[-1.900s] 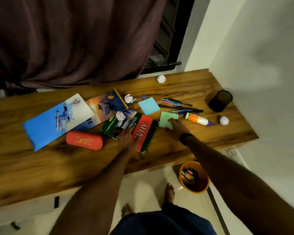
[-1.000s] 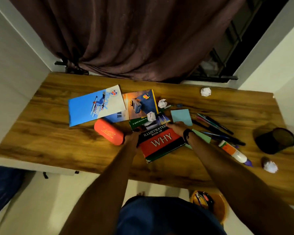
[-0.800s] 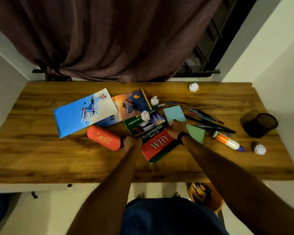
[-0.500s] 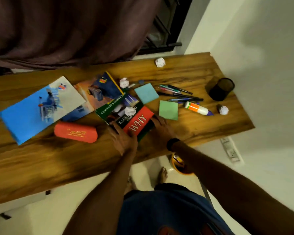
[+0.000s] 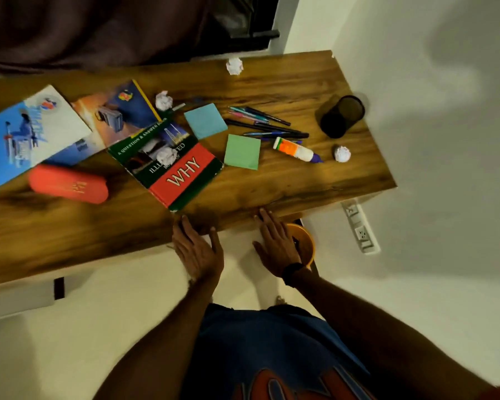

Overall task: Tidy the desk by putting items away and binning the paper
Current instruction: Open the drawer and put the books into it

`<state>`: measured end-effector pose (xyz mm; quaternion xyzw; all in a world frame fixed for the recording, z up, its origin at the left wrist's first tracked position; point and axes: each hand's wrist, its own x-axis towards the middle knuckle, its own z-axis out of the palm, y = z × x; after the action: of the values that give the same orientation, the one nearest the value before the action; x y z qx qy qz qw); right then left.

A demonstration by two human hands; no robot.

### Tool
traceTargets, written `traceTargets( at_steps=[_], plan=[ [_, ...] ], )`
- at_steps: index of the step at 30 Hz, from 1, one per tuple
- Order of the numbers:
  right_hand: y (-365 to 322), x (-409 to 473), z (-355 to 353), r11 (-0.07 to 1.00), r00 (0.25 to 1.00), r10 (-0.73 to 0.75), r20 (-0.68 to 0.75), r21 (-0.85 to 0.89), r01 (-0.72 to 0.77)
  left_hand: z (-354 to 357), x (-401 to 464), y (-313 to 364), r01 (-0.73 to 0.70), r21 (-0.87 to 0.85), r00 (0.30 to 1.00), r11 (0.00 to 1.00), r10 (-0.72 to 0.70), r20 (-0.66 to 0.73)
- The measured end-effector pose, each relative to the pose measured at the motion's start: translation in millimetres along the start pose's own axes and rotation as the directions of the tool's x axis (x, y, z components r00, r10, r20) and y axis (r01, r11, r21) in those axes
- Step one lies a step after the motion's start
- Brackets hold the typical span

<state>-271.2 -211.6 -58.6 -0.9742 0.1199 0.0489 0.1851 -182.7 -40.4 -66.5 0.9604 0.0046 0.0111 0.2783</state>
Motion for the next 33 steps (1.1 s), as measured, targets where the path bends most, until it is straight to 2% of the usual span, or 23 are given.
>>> traceTargets(
  at_steps=[2, 4, 6, 7, 8, 9, 10, 11, 12, 14, 16, 19, 21, 23, 28, 33],
  plan=[
    [16, -19, 2, 0.998, 0.999, -0.033, 0.029, 0.051, 0.032, 8, -20, 10, 0.062, -0.015, 0.996, 0.998, -0.063, -0.056],
    [40, -39, 6, 0.992, 0.996, -0.002, 0.085, 0.129, -0.009, 18, -47, 24, 0.131, -0.024, 0.987, 0.991, -0.133, -0.086],
    [68, -44, 12, 0.951, 0.969, 0.136, 0.208, 0.246, -0.187, 39, -67, 30, 0.221, -0.029, 0.975, 0.975, -0.221, -0.021],
    [77, -40, 12, 0.879, 0.922, 0.242, 0.301, 0.334, -0.34, 49, -72, 30, 0.275, -0.035, 0.958, 0.961, -0.271, 0.097],
    [84, -35, 6, 0.762, 0.856, 0.322, 0.405, 0.426, -0.488, 59, -76, 31, 0.377, -0.067, 0.9, 0.924, -0.348, 0.263],
    [90, -25, 0, 0.535, 0.751, 0.385, 0.536, 0.533, -0.655, 65, -75, 38, 0.557, -0.119, 0.769, 0.822, -0.456, 0.447],
    [94, -14, -9, 0.215, 0.625, 0.397, 0.672, 0.594, -0.775, 67, -72, 47, 0.746, -0.166, 0.589, 0.644, -0.523, 0.617],
    [99, -4, -13, -0.11, 0.516, 0.356, 0.779, 0.584, -0.805, 65, -69, 58, 0.882, -0.2, 0.414, 0.426, -0.502, 0.759],
    [103, 6, -14, -0.322, 0.483, 0.311, 0.818, 0.569, -0.757, 66, -65, 66, 0.937, -0.264, 0.342, 0.23, -0.443, 0.829],
    [116, 24, -1, -0.473, 0.515, 0.292, 0.806, 0.59, -0.655, 80, -50, 80, 0.911, -0.409, 0.36, -0.054, -0.379, 0.853],
    [126, 33, 22, -0.573, 0.538, 0.258, 0.802, 0.575, -0.583, 104, -41, 83, 0.831, -0.483, 0.385, -0.276, -0.342, 0.857],
    [137, 49, 52, -0.712, 0.594, 0.211, 0.776, 0.538, -0.451, 136, -34, 82, 0.716, -0.51, 0.409, -0.477, -0.305, 0.86],
    [134, 61, 62, -0.762, 0.648, 0.209, 0.733, 0.537, -0.362, 151, -28, 73, 0.63, -0.555, 0.464, -0.543, -0.309, 0.83],
    [128, 67, 69, -0.816, 0.681, 0.212, 0.701, 0.51, -0.271, 158, -25, 66, 0.553, -0.565, 0.486, -0.613, -0.313, 0.816],
    [120, 66, 69, -0.828, 0.709, 0.233, 0.665, 0.518, -0.215, 157, -29, 63, 0.552, -0.549, 0.55, -0.628, -0.221, 0.805],
    [115, 66, 60, -0.827, 0.713, 0.249, 0.656, 0.527, -0.197, 147, -23, 69, 0.526, -0.514, 0.545, -0.678, -0.196, 0.815]
  ],
)
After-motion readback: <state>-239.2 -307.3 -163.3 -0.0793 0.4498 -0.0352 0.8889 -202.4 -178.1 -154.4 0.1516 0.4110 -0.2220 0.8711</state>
